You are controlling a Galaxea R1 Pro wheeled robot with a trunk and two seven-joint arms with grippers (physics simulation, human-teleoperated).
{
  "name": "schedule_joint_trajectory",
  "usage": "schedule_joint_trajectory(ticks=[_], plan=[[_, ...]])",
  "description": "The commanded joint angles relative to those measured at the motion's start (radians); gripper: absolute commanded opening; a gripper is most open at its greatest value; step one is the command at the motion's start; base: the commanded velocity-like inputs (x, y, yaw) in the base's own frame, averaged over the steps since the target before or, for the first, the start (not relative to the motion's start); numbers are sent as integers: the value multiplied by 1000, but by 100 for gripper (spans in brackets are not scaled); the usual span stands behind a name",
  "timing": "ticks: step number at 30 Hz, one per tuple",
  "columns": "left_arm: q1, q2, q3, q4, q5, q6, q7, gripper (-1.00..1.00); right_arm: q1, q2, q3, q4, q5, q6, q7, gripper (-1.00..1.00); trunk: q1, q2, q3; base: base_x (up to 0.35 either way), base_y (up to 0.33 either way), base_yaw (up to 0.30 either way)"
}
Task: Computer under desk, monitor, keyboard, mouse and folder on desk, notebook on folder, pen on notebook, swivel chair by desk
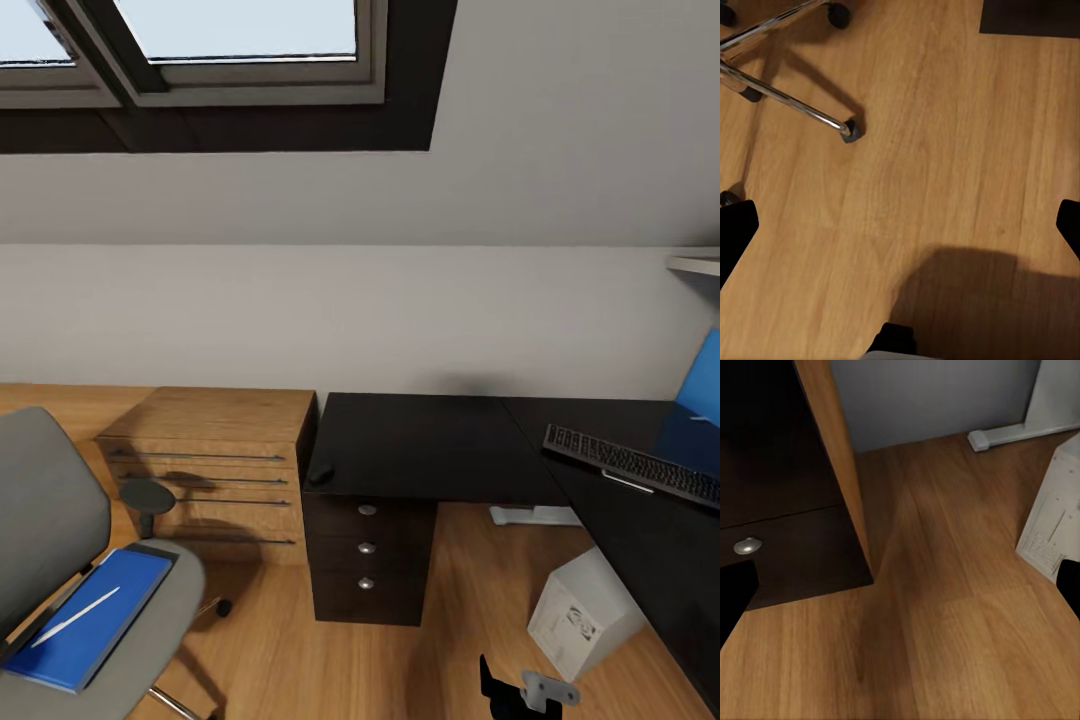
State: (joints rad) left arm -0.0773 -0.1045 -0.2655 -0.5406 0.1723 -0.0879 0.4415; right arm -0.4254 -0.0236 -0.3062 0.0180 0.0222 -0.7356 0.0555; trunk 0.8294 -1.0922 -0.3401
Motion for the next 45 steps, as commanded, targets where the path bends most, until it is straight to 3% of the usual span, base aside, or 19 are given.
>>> schedule_joint_trajectory(ticks=[1, 19, 32, 45], plan=[[-1, 1, -8, 1, 11, -5, 7, 100, -1, 0, -8, 2, 2, -4, 6, 100, 0, -1, -1, 9, 0, 0], [-1, 2, -8, 1, 12, -6, 7, 100, -1, -2, -8, 2, 2, -3, 5, 100, -61, 111, 49, 4, 0, 0], [-1, 1, -8, 1, 11, -5, 7, 100, -1, 2, -8, 2, 2, -4, 3, 100, -111, 202, 89, 178, 0, 0], [-1, 2, -8, 2, 12, -3, 7, 100, -1, 1, -8, 2, 1, -5, 1, 100, -161, 293, 130, 29, 0, 0]])
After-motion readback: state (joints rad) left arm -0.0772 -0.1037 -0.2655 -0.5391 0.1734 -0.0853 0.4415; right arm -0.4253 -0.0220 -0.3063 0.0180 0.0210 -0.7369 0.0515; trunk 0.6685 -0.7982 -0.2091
